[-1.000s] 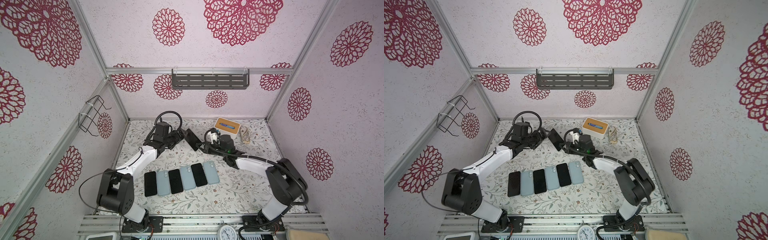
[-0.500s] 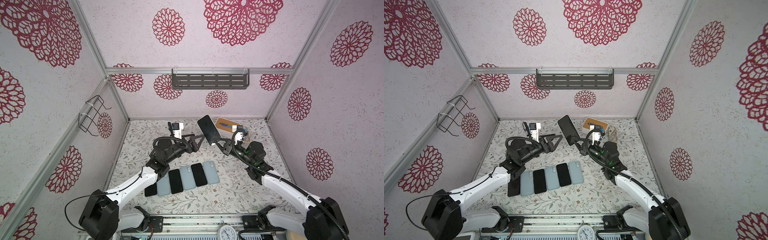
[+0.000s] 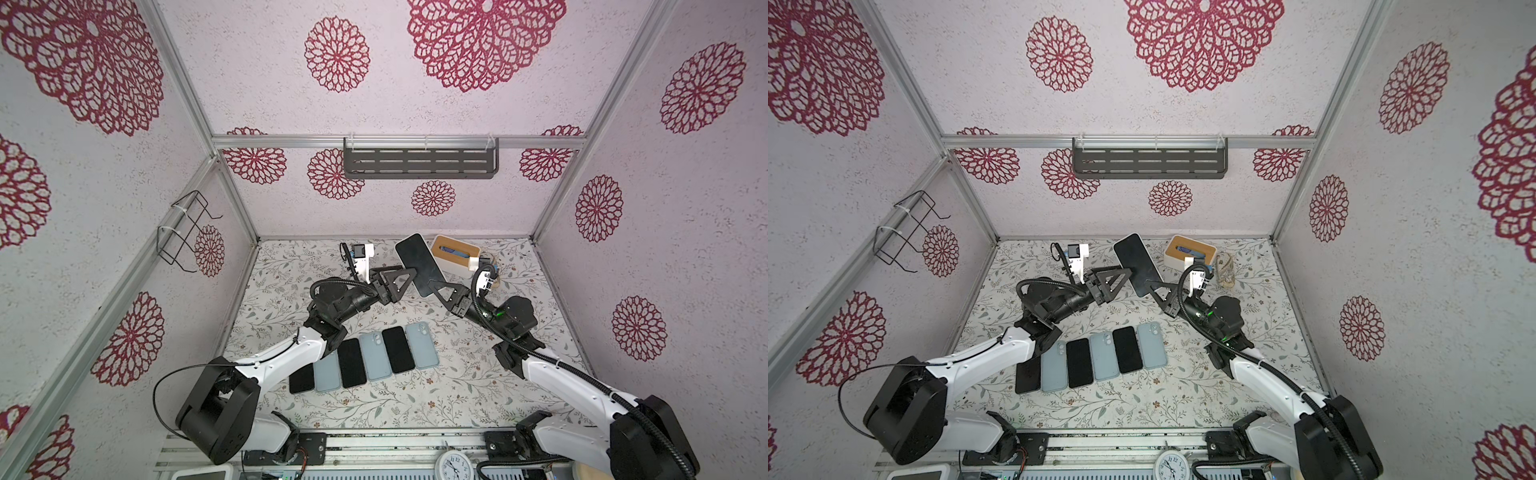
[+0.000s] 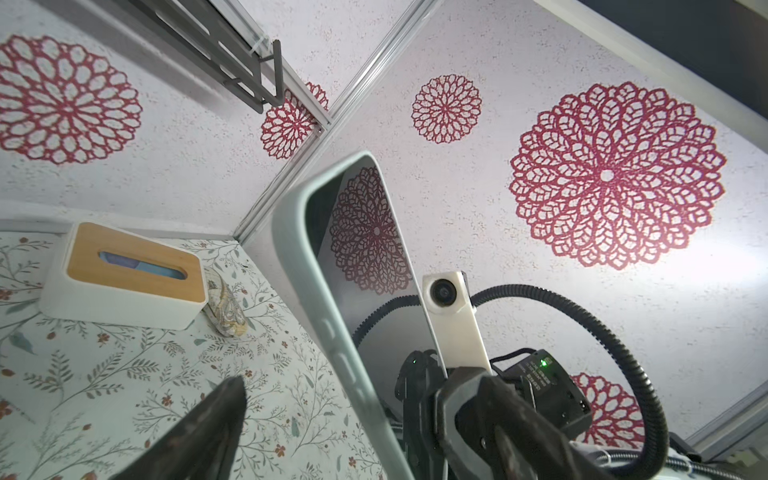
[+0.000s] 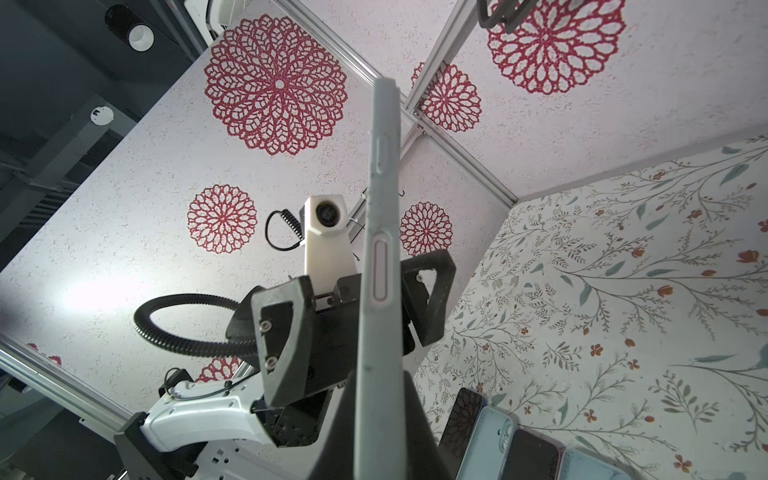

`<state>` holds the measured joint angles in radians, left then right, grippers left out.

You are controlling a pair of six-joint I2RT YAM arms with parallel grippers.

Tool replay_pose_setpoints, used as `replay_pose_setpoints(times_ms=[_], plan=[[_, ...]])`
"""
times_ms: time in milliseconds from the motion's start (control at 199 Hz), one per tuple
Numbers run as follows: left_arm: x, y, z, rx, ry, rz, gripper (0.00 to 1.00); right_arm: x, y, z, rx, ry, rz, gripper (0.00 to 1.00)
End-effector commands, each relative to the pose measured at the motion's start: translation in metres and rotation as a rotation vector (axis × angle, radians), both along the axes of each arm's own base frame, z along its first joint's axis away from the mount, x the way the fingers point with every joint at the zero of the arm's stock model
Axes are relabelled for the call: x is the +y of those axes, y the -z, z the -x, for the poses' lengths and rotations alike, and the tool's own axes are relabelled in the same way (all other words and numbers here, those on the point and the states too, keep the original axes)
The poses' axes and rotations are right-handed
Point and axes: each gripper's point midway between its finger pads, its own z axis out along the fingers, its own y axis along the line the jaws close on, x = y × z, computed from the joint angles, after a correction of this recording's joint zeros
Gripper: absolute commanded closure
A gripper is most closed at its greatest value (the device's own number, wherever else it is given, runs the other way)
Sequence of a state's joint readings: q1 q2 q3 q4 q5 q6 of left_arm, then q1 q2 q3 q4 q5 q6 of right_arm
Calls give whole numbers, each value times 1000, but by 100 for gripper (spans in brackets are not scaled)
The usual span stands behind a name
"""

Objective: Take the phone out of the phone case

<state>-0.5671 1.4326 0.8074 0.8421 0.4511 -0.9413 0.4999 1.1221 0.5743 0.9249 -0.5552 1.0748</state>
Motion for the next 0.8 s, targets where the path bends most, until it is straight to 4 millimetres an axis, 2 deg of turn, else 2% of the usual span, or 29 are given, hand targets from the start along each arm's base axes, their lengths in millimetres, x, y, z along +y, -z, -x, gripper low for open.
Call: replay_pose_setpoints(times_ms=[0,241,392,578,763,799], plan=[[0,-32,9,-63,102,108,19,-10,-55,27,-187,-30,-109,100],[-11,-34,7,-42,204,150,50,-8,-52,33,-196,-65,-103,100],[-13,-35,9,-43,217,123,59,-7,-49,34,-195,-72,-96,100],[-14,-35,12,-33,233,99,81,-6,-50,36,-207,-82,-89,100],[-9,-44,19,-48,221,98,93,-6,-49,39,-228,-85,-76,100],[-7,-48,19,-48,206,94,96,-8,-49,41,-235,-78,-79,87]])
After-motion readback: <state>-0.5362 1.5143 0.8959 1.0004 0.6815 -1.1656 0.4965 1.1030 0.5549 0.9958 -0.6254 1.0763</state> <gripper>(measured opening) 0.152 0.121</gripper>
